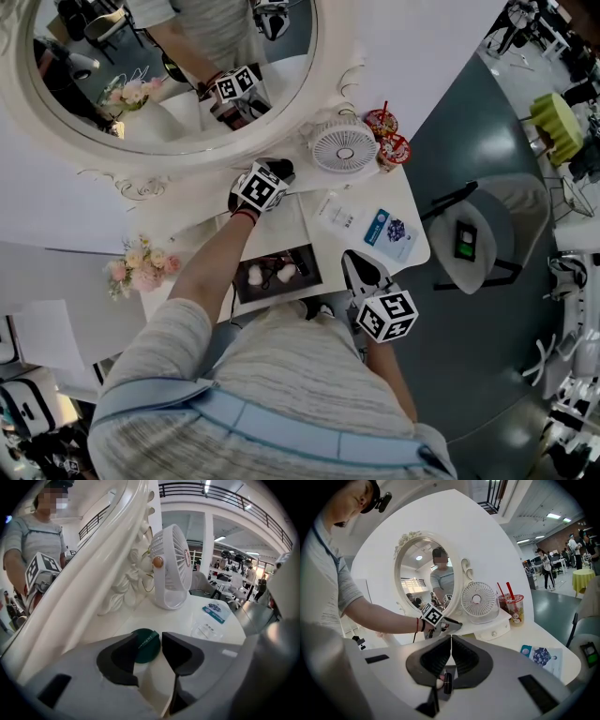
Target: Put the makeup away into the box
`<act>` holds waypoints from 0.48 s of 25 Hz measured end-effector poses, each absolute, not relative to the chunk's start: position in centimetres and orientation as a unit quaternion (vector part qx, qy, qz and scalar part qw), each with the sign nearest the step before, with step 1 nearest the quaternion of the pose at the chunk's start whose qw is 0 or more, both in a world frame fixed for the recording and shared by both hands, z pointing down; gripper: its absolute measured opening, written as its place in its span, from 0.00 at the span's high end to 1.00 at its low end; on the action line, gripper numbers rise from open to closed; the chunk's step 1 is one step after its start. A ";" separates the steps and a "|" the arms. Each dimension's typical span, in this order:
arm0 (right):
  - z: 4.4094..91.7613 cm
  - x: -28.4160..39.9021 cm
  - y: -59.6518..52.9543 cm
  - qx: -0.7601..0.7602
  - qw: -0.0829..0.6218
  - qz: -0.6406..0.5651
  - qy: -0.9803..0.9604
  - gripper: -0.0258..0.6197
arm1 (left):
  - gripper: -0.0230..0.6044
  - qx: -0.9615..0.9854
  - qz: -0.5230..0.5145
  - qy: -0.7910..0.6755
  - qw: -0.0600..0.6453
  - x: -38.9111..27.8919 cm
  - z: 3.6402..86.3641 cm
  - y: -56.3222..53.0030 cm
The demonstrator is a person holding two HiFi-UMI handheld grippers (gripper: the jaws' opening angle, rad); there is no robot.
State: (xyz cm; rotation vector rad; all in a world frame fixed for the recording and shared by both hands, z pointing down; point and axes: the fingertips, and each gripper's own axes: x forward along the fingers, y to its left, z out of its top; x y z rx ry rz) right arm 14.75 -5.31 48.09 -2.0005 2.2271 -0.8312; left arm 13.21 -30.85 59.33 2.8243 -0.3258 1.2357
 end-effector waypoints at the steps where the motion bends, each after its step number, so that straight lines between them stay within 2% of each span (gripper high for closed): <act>1: 48.1 14.8 -5.3 -0.645 0.017 -0.267 0.716 0.94 | 0.70 0.911 0.397 -0.107 0.023 13.2 59.4 -30.9; 5: 48.1 14.9 -5.2 -0.648 0.017 -0.267 0.714 0.94 | 0.77 0.909 0.398 -0.118 0.022 13.1 59.3 -31.2; 9: 48.2 15.0 -4.9 -0.651 0.015 -0.267 0.711 0.94 | 0.92 0.911 0.395 -0.121 0.022 13.3 59.1 -31.3; 12: 48.2 15.1 -4.8 -0.652 0.014 -0.267 0.710 0.94 | 0.92 0.909 0.397 -0.124 0.020 13.4 59.2 -31.3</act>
